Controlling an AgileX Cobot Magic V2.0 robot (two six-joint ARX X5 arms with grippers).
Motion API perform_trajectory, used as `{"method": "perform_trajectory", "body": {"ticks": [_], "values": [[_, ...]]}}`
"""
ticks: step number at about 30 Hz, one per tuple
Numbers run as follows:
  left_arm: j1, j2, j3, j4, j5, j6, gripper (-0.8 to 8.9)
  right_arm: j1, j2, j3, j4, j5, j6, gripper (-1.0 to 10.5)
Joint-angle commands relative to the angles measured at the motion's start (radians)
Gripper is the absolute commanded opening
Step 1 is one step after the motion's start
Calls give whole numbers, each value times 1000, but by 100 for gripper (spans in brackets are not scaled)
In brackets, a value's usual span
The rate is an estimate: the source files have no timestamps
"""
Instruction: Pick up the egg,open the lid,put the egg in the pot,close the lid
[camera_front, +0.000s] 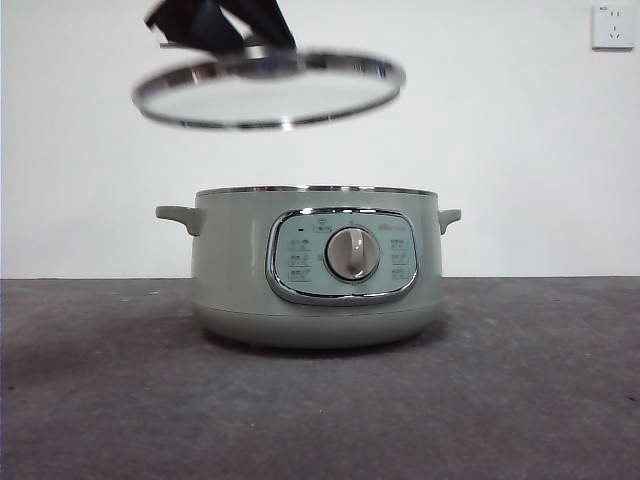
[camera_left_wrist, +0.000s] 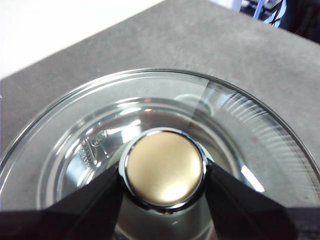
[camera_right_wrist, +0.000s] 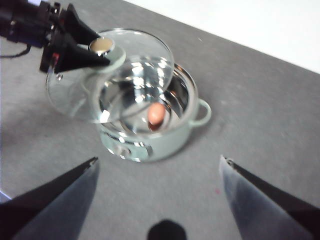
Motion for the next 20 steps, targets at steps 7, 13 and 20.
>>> {"method": "perform_trajectory", "body": {"ticks": [7, 13, 20], "values": [[-10, 100, 18, 163, 7, 3, -7, 2, -259, -218, -24, 51, 131, 406], [-34, 160, 23, 220, -24, 4, -7, 2, -398, -314, -25, 88, 197, 406], [-40, 170, 23, 237, -61, 5, -8, 2, -407, -326, -24, 90, 203, 406]]}}
